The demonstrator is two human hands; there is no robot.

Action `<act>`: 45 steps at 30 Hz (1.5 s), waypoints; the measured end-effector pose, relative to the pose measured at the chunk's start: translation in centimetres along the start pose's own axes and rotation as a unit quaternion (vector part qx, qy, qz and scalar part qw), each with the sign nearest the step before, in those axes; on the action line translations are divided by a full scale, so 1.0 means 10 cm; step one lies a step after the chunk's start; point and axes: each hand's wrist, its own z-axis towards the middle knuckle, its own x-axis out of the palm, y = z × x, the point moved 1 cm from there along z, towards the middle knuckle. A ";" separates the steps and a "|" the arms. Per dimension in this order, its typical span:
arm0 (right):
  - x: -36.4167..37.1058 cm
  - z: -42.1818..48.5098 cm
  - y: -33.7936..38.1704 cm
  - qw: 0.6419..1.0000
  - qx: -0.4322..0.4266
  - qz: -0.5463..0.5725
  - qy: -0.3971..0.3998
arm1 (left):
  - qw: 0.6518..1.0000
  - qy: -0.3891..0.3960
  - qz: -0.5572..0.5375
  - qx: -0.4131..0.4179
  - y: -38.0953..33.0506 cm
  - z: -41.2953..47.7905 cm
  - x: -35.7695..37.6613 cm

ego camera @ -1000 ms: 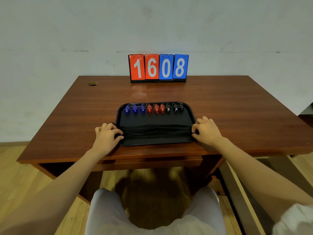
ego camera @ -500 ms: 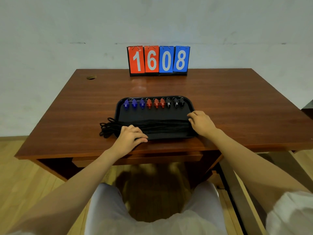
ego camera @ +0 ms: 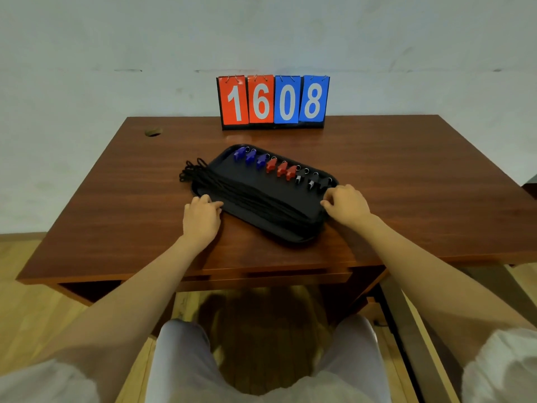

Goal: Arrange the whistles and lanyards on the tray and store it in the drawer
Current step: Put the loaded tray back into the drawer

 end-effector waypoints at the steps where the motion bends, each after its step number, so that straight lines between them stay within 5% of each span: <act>1: -0.01 0.02 0.01 1.000 -0.003 0.004 -0.002 | 1.000 0.014 -0.005 -0.025 -0.03 0.06 0.00; 9: -0.06 0.25 0.03 1.000 -0.001 0.030 -0.006 | 0.982 0.078 -0.063 -0.157 -0.40 0.32 0.08; 19: -0.03 0.54 -0.12 0.987 0.115 0.108 0.040 | 0.967 0.107 -0.193 -0.127 -0.40 0.76 0.13; 33: 0.12 0.29 -0.43 0.939 0.230 0.251 0.046 | 0.963 0.178 -0.190 -0.076 -0.66 1.11 0.11; 41: 0.02 0.01 -0.63 0.919 0.285 0.271 0.034 | 0.861 0.305 -0.374 -0.163 -0.98 1.03 0.16; 45: -0.03 -0.19 -0.81 0.905 0.309 0.293 0.014 | 0.856 0.304 -0.391 -0.152 -1.18 0.93 0.21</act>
